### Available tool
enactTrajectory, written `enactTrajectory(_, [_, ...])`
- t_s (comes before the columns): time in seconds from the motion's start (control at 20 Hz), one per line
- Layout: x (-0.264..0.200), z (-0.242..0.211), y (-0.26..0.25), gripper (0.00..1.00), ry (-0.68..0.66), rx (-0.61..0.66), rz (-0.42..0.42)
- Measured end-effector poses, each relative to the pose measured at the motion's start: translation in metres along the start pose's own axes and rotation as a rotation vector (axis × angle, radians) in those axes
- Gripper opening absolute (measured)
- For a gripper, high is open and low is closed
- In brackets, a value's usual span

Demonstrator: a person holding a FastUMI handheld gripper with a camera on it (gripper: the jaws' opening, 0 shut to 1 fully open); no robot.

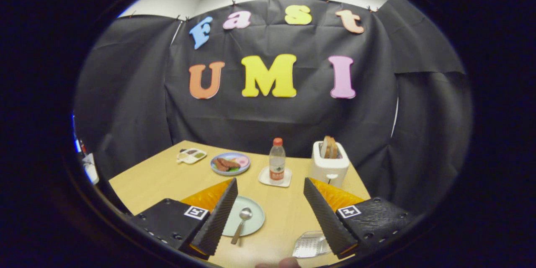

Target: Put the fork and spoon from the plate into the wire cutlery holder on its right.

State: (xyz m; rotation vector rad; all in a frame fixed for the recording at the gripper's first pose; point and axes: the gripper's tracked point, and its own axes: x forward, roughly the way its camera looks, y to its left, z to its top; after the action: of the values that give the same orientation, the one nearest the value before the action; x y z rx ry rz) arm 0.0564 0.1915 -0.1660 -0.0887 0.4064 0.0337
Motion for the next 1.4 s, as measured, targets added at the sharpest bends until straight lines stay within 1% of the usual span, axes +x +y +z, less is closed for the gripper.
enactTrajectory(0.1, [0.018,-0.035,0.034,0.96,0.097,-0.008,0.036])
enactTrajectory(0.2, [0.036,-0.075,0.059,0.96,0.209,-0.027,0.064])
enactTrajectory(0.3, [0.048,-0.107,0.066,0.95,0.294,-0.057,0.061])
enactTrajectory(0.55, [0.083,-0.165,0.065,0.95,0.464,-0.083,0.031])
enactTrajectory(0.7, [0.104,-0.189,0.063,0.77,0.554,-0.042,0.020])
enactTrajectory(0.85, [0.117,-0.198,0.059,0.68,0.583,-0.073,0.005])
enactTrajectory(1.0, [0.124,-0.203,0.060,0.41,0.604,-0.081,-0.009])
enactTrajectory(1.05, [0.127,-0.209,0.061,0.41,0.612,-0.081,-0.005])
enactTrajectory(1.1, [0.123,-0.204,0.055,0.32,0.611,-0.088,-0.036])
enactTrajectory(1.2, [0.124,-0.211,0.058,0.15,0.633,-0.064,-0.038])
enactTrajectory(1.25, [0.126,-0.213,0.054,0.16,0.641,-0.063,-0.056])
enactTrajectory(1.3, [0.126,-0.211,0.053,0.05,0.641,-0.054,-0.059])
enactTrajectory(1.35, [0.124,-0.209,0.051,0.05,0.652,-0.044,-0.059])
enactTrajectory(1.4, [0.122,-0.207,0.050,0.01,0.659,-0.035,-0.063])
